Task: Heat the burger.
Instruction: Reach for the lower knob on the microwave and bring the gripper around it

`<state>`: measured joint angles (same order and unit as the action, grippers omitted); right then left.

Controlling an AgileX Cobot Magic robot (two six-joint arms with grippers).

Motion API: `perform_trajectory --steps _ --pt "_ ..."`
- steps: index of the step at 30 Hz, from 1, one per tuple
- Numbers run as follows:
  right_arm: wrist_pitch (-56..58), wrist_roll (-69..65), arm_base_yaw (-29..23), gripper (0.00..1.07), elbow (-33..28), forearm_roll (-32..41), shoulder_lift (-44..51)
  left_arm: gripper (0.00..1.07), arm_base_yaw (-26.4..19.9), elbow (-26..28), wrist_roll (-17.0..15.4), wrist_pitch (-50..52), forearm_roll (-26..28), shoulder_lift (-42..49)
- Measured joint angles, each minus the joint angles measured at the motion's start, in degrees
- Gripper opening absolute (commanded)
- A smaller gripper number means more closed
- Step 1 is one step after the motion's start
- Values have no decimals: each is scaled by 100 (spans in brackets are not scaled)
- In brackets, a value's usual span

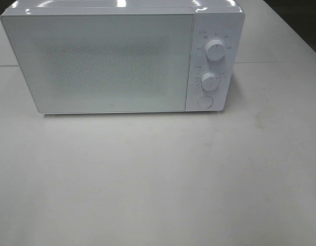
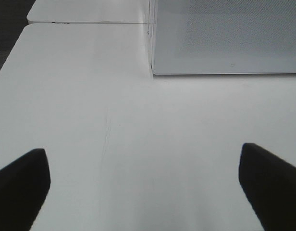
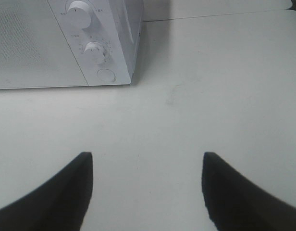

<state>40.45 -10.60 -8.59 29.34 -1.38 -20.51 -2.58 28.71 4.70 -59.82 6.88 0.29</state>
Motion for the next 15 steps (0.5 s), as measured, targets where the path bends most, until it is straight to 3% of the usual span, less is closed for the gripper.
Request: perform_trajectory --steps 15 --pt "-1816 0 0 63 -447 11 -1593 101 0 0 0 0 0 0"
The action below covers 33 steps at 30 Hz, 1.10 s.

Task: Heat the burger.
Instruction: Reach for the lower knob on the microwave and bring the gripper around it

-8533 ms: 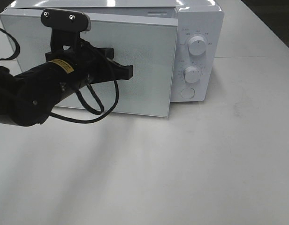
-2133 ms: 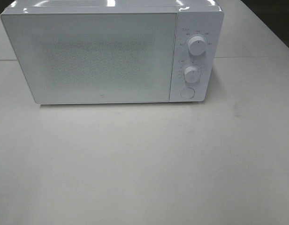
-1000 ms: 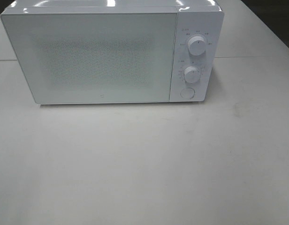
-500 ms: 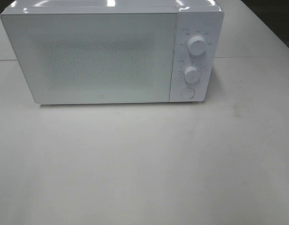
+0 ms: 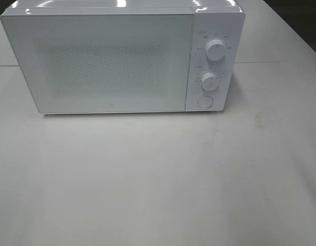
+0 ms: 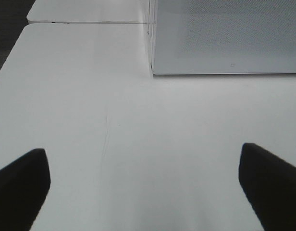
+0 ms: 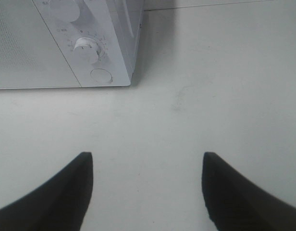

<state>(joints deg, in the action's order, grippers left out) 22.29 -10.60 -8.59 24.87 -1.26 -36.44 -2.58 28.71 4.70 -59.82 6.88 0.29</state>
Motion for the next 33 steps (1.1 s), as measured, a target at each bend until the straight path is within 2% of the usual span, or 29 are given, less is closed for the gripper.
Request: perform_trajectory --steps 12,17,18,19,23,25,33 --pt "-1037 0 0 63 0 0 -1255 101 0 0 0 0 0 0" --pt "-2424 0 0 63 -390 0 -1851 101 0 0 0 0 0 0" --pt "-2424 0 0 63 -390 0 -1851 101 0 0 0 0 0 0" --pt "-3042 0 0 63 -573 0 -2005 101 0 0 0 0 0 0" --pt "-3799 0 0 63 -825 0 -2206 101 0 0 0 0 0 0" --pt "-4572 40 0 63 -1026 11 -2395 101 0 0 0 0 0 0" --pt "-5575 309 -57 63 -1192 464 -3214 101 0 0 0 0 0 0"
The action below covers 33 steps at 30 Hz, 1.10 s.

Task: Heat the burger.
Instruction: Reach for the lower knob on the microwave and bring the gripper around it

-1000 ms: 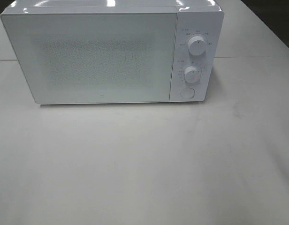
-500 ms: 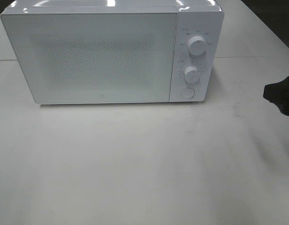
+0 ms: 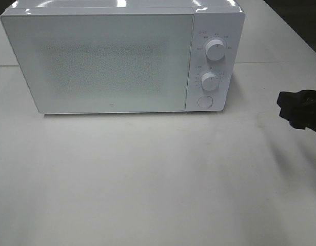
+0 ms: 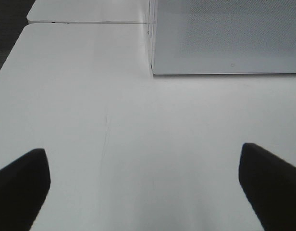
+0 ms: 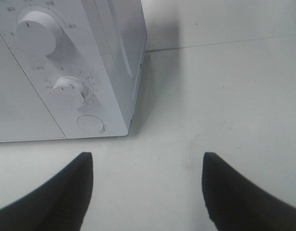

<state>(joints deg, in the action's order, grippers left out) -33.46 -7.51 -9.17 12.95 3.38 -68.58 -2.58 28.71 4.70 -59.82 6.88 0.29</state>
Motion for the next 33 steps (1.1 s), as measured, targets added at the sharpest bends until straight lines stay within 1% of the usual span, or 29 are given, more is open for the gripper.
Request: perform_trajectory --steps 1,2,3,4,5,6,7,8,9,10,11,12,13,14,15,17,20,22,23,24,25,26,27,28,29,30,31,33 --pt "0 0 0 63 0 0 0 101 0 0 0 0 0 0" --pt "-149 97 -189 63 0 126 -241 101 0 0 0 0 0 0" --pt "-338 309 -487 63 0 269 -458 101 0 0 0 0 0 0" --pt "-338 309 -487 63 0 269 -458 101 0 0 0 0 0 0" --pt "-464 447 -642 63 0 355 -584 101 0 0 0 0 0 0" --pt "-779 751 -911 63 6 556 -796 101 0 0 0 0 0 0" --pt "-779 751 -911 63 6 556 -796 101 0 0 0 0 0 0" --pt "-951 888 -1066 63 6 693 -900 101 0 0 0 0 0 0" --pt "-1261 1140 -1341 63 6 1020 -1071 101 0 0 0 0 0 0" --pt "-1261 1140 -1341 63 6 1020 -1071 101 0 0 0 0 0 0" --pt "-1444 1278 -1490 63 6 1203 -1175 101 0 0 0 0 0 0" --pt "-1748 1530 -1776 63 11 1547 -1341 101 0 0 0 0 0 0" --pt "-1748 1530 -1776 63 11 1547 -1341 101 0 0 0 0 0 0" --pt "-1879 1656 -1937 63 11 1702 -1432 101 0 0 0 0 0 0" --pt "-1879 1656 -1937 63 11 1702 -1432 101 0 0 0 0 0 0" --pt "-2441 1994 -2555 63 23 2406 -1776 101 0 0 0 0 0 0" --pt "-2532 2023 -2704 63 40 2573 -1874 101 0 0 0 0 0 0" --pt "-2825 2097 -3180 64 206 3174 -2172 101 0 0 0 0 0 0" --pt "-2825 2097 -3180 64 206 3174 -2172 101 0 0 0 0 0 0" --pt "-2899 2108 -3369 65 327 3501 -2298 101 0 0 0 0 0 0" --pt "-2899 2108 -3369 65 327 3501 -2298 101 0 0 0 0 0 0" --pt "-2945 2131 -3466 69 395 3690 -2361 101 0 0 0 0 0 0" --pt "-2974 2154 -3610 74 521 4045 -2475 101 0 0 0 0 0 0" --pt "-2974 2154 -3610 74 521 4045 -2475 101 0 0 0 0 0 0" --pt "-3008 2240 -3724 76 665 4269 -2573 101 0 0 0 0 0 0" --pt "-3008 2240 -3724 76 665 4269 -2573 101 0 0 0 0 0 0" --pt "-3025 2286 -3759 80 733 4349 -2618 101 0 0 0 0 0 0" --pt "-3065 2338 -3793 80 842 4418 -2710 101 0 0 0 0 0 0"
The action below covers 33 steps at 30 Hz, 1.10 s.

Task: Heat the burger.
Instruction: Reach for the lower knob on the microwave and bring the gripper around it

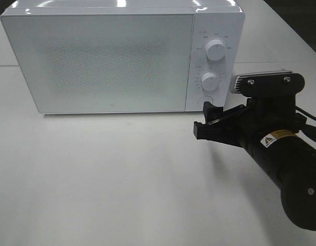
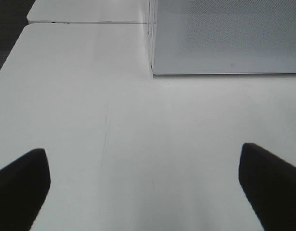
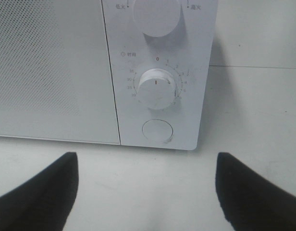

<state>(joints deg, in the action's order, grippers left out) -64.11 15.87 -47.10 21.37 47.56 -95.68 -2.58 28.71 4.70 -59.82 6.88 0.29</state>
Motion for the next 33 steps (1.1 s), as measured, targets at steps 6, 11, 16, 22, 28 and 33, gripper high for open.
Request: perform_trajectory --steps 6,11,16,22,28,33 --pt "-57 155 -11 76 212 69 -304 101 0 0 0 0 0 0" --pt "-384 201 -11 76 258 69 -573 101 0 0 0 0 0 0" --pt "-487 206 57 76 470 63 -791 101 0 0 0 0 0 0" --pt "-493 206 384 76 802 -132 -968 101 0 0 0 0 0 0" --pt "-493 206 642 76 1209 -441 -1312 101 0 0 0 0 0 0" --pt "-476 206 808 76 1495 -584 -1490 101 0 0 0 0 0 0"
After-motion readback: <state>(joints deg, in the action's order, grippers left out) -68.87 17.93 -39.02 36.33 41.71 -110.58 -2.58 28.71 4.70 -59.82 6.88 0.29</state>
